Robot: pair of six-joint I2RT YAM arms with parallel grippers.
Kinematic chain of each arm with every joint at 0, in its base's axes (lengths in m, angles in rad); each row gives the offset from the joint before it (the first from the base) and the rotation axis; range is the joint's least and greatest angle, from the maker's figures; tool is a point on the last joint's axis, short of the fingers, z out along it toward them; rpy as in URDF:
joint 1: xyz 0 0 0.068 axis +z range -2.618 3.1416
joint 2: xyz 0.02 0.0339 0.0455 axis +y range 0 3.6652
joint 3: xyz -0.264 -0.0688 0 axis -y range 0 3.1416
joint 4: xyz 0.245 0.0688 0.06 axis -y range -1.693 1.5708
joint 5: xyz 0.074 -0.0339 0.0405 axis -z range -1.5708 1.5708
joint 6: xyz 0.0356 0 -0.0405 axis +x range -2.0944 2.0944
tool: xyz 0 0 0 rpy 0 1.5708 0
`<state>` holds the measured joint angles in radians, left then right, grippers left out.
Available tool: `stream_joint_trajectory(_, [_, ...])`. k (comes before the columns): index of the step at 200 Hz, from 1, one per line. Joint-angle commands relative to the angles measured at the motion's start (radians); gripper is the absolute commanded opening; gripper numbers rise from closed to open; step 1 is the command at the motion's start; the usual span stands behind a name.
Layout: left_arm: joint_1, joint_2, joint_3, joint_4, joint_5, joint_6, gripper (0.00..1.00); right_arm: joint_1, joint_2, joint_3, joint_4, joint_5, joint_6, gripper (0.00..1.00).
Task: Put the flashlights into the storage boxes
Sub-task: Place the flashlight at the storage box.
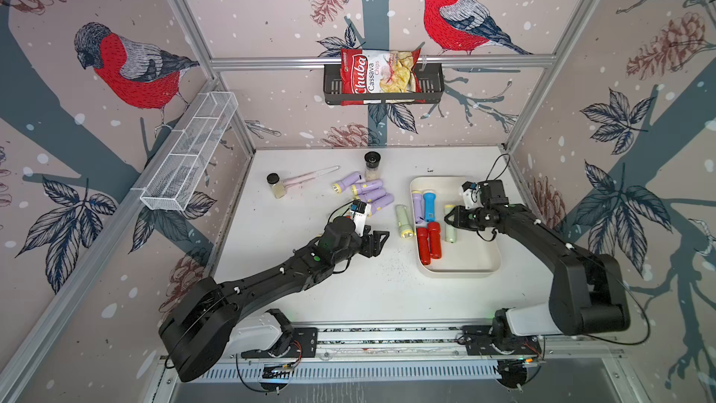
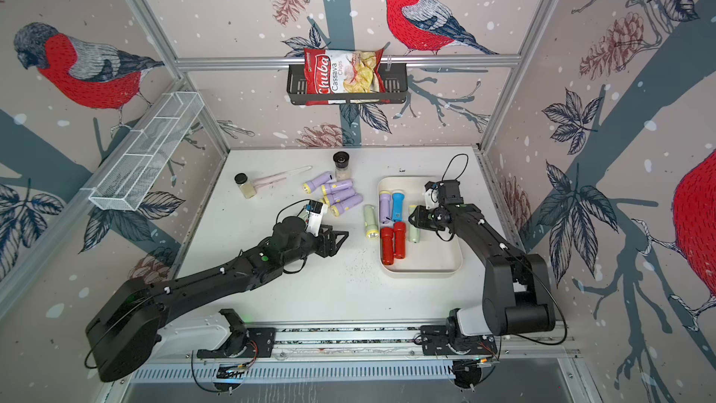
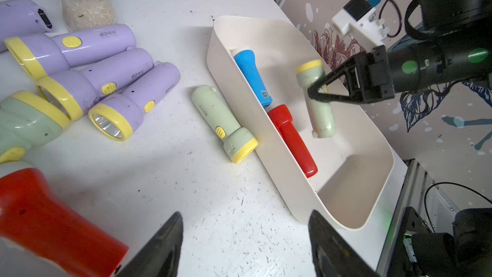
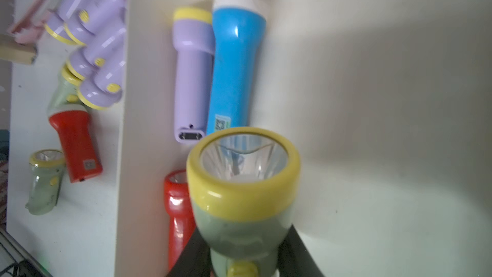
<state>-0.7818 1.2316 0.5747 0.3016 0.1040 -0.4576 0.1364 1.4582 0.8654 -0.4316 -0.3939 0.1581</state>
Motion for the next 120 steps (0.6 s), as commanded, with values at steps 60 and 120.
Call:
stream_joint_trajectory(60, [0.001,0.021,0.029,-0.005,0.002,0.013,0.73,0.026,0.135,0.018,-0.087,-0.01,-0.018,0.35])
stream_joint_trajectory(120, [0.001,0.025,0.03,-0.011,-0.001,0.017,0.72,0.026,0.124,0.027,-0.109,0.021,0.023,0.5])
